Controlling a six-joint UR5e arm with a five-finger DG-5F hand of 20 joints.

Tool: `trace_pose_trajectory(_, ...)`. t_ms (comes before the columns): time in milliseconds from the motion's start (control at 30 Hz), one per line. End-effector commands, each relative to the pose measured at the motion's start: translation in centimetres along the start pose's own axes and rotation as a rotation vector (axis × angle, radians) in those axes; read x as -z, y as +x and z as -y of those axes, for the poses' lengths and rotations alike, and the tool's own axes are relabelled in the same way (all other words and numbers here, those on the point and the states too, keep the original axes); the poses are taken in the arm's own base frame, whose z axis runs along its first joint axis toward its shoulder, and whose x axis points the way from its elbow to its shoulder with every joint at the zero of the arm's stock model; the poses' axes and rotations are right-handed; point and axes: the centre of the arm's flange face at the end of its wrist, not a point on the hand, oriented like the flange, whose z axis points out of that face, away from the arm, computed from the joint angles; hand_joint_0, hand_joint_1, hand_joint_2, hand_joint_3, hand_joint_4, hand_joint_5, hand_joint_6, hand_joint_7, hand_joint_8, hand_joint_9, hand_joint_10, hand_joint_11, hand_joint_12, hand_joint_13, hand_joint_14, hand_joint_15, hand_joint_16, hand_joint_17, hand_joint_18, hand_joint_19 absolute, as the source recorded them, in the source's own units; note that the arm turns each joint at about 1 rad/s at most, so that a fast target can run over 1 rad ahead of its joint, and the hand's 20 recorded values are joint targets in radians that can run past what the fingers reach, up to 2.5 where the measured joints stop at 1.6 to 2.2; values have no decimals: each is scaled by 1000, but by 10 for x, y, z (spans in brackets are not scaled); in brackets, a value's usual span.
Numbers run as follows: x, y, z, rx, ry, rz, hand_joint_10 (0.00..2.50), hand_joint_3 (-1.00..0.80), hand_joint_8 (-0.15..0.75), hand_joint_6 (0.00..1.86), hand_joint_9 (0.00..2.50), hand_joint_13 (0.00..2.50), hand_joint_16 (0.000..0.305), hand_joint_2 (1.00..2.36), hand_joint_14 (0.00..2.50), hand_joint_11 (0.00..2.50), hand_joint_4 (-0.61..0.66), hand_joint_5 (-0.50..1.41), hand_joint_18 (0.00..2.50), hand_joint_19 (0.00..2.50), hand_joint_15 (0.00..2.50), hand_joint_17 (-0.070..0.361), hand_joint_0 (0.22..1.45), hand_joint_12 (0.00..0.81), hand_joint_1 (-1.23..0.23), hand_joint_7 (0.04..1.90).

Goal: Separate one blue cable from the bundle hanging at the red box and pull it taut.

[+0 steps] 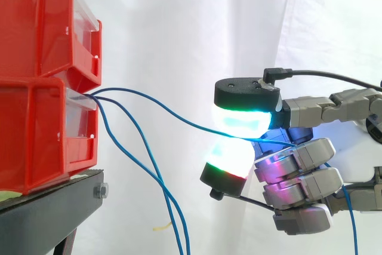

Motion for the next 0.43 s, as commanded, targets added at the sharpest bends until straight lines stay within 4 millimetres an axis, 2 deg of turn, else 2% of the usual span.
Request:
trace_pose_trajectory(0,0,0,0,0,0,-1,2344,213,332,964,683,604,29,1265,2500,1079,240,-219,896,1816,1165,65,828,356,-677,1093)
trace_pose_trajectory(400,0,0,0,0,0,0,2337,211,339,963,687,606,29,1268,2500,1090,240,-218,896,1816,1160,65,827,355,-676,1099)
